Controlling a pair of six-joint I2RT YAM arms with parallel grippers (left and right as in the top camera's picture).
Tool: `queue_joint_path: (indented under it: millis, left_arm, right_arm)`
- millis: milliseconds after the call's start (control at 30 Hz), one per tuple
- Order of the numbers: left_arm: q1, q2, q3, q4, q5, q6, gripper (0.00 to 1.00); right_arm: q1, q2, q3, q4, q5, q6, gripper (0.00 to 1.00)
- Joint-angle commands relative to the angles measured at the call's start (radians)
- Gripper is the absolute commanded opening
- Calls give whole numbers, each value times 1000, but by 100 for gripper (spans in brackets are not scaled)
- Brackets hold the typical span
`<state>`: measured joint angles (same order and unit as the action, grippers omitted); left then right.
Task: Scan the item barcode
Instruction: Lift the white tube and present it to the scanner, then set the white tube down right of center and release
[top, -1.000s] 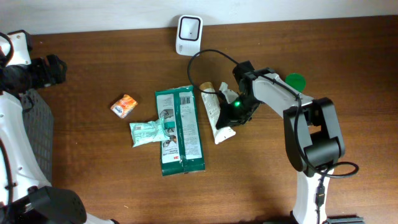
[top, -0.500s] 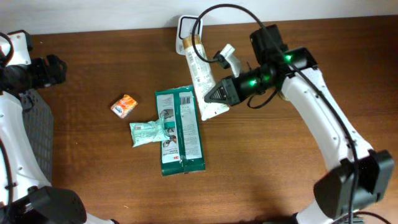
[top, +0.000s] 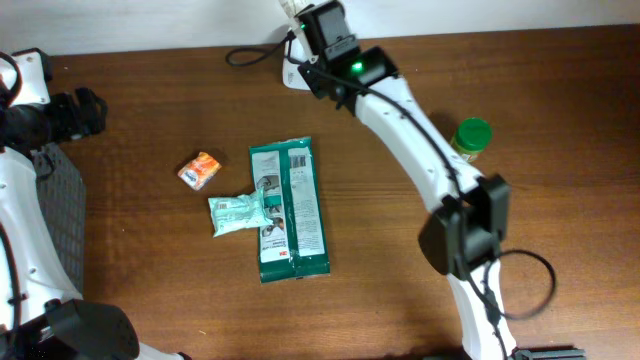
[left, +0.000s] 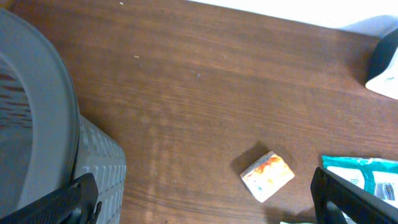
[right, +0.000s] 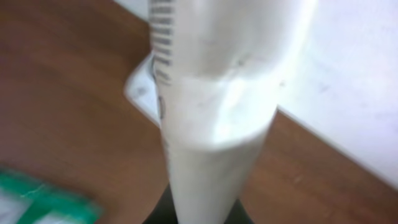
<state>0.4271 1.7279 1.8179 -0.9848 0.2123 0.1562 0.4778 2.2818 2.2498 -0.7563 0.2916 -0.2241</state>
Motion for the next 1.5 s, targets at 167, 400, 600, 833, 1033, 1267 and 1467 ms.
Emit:
queue_joint_path:
  millis: [167, 400, 600, 833, 1033, 1267, 1467]
  left_arm:
    - [8, -4, 14, 2, 0, -9, 99]
    - [8, -4, 14, 2, 0, -9, 99]
    - [8, -4, 14, 2, 0, -9, 99]
    - [8, -4, 14, 2, 0, -9, 99]
    - [8, -4, 14, 2, 0, -9, 99]
    - [8, -4, 14, 2, 0, -9, 99]
    - [8, -4, 14, 2, 0, -9, 99]
  right_arm:
    - [-1, 189, 35, 290, 398, -296, 4]
    - [-1, 195, 31, 273, 402, -294, 4]
    - [0, 180, 31, 237, 393, -254, 4]
    - [-25, -4, 32, -19, 106, 82, 4]
    - [-200, -156, 32, -478, -434, 312, 4]
    - [-341, -133, -320, -619, -461, 311, 5]
    - [-396, -133, -579, -507, -453, 308, 4]
